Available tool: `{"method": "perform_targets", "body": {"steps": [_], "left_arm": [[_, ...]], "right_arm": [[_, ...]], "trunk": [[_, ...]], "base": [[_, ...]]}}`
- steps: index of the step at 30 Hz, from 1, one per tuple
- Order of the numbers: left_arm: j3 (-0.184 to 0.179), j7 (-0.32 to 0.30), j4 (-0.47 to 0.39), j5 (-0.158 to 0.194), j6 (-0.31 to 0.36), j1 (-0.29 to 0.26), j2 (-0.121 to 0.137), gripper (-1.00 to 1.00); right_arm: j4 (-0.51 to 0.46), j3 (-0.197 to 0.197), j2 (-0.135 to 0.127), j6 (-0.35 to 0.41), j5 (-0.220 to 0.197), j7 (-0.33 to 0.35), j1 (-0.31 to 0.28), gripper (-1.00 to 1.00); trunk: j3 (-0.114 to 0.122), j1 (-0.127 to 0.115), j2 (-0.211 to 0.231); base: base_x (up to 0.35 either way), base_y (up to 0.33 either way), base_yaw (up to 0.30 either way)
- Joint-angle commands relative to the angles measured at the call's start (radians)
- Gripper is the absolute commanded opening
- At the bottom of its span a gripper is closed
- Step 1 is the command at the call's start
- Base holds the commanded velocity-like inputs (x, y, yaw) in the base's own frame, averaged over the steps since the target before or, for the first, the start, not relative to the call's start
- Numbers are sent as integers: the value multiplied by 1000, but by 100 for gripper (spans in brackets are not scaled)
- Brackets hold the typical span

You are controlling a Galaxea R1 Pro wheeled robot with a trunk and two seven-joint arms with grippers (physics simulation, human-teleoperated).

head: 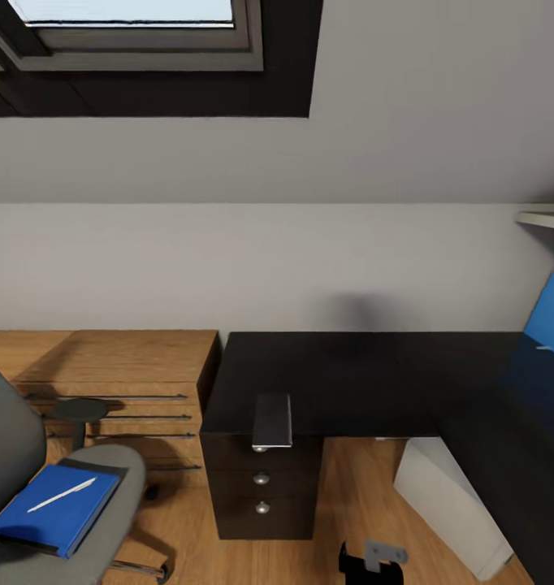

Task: In the bedroom, organize the workspace by keeping the computer under the desk, ensuring the monitor is on the desk, placing the keyboard on the desk next to the monitor, placing the mouse on the desk next to the keyboard, moving the folder from the swivel chair onto the desk next to the mouse, stacking the notebook on top of the folder with the pen on top of the notebook, and positioning the swivel chair next to the desk.

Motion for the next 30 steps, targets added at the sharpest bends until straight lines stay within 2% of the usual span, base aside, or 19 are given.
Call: {"method": "perform_targets", "body": {"steps": [1,3,4,7,11,14,16,21,23,30], "left_arm": [[-9,-30,25,25,-15,-1,1,100],[-9,-112,77,42,-27,-1,0,100],[-9,-179,118,50,-39,-1,0,100],[-8,-206,135,54,-56,-1,0,100],[-8,-214,168,54,-75,-1,-37,100],[-6,-215,198,54,-126,-1,-59,100],[-3,-215,206,54,-148,-1,-62,100],[-1,-215,209,55,-156,-1,-62,100],[-1,-215,212,55,-161,-1,-61,100],[-1,-216,212,55,-161,-1,-62,100]], "right_arm": [[2,9,-3,-4,-9,-1,-1,100],[3,10,-5,-5,-8,3,-1,100],[4,13,-7,-13,-4,5,-1,100],[13,14,-7,-19,-5,6,0,100],[31,12,-7,-19,-9,6,0,100],[34,12,-8,-21,-8,6,0,100],[35,13,-7,-22,-8,6,0,100],[35,11,-7,-20,-11,4,0,100],[35,12,0,-26,-12,6,0,100],[35,10,-4,-36,-12,6,0,100]], "trunk": [[1,-4,6],[5,-12,20],[8,-15,27],[17,-27,48],[30,-42,76],[30,-42,76],[30,-42,76],[30,-42,76],[30,-42,76],[30,-42,76]], "base": [[0,0,180],[0,0,118],[0,0,30],[0,0,14],[0,0,3],[0,0,0],[0,0,0],[0,0,0],[0,0,206],[-57,51,274]]}}
